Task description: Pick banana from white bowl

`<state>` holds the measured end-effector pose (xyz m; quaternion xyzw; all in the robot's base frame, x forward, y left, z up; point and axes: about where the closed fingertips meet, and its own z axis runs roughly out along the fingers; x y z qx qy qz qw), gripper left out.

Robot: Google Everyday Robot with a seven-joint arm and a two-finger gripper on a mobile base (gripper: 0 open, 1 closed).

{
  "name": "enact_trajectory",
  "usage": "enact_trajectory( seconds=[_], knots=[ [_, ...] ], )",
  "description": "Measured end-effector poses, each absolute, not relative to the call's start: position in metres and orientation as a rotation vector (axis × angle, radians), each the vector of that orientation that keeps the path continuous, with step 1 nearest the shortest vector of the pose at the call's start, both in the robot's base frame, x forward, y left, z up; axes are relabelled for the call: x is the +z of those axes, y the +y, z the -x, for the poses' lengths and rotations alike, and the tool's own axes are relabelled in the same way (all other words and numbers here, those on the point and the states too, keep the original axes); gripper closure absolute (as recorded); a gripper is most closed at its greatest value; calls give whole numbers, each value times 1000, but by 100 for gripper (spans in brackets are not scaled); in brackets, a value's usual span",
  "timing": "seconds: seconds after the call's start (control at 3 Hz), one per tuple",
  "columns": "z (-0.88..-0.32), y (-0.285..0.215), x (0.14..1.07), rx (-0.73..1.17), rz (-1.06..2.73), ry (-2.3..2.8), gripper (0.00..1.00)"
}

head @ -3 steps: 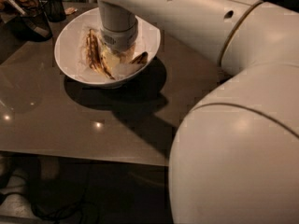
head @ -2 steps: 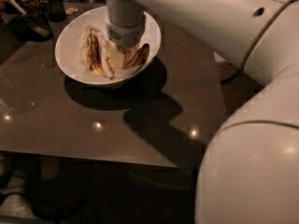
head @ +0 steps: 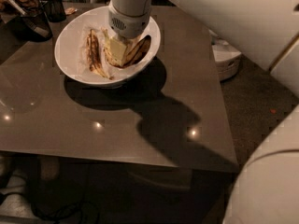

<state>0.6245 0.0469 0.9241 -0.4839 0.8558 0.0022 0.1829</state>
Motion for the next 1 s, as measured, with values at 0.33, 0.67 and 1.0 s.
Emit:
enact_trajectory(
  seconds=[0.33, 0.67, 1.0],
  knots=[
    [-624, 47, 924, 6, 1365, 2414, 100],
    [-618, 47, 956, 3, 1346, 2371, 100],
    [-595, 50, 994, -6, 1370, 2325, 100]
  ],
)
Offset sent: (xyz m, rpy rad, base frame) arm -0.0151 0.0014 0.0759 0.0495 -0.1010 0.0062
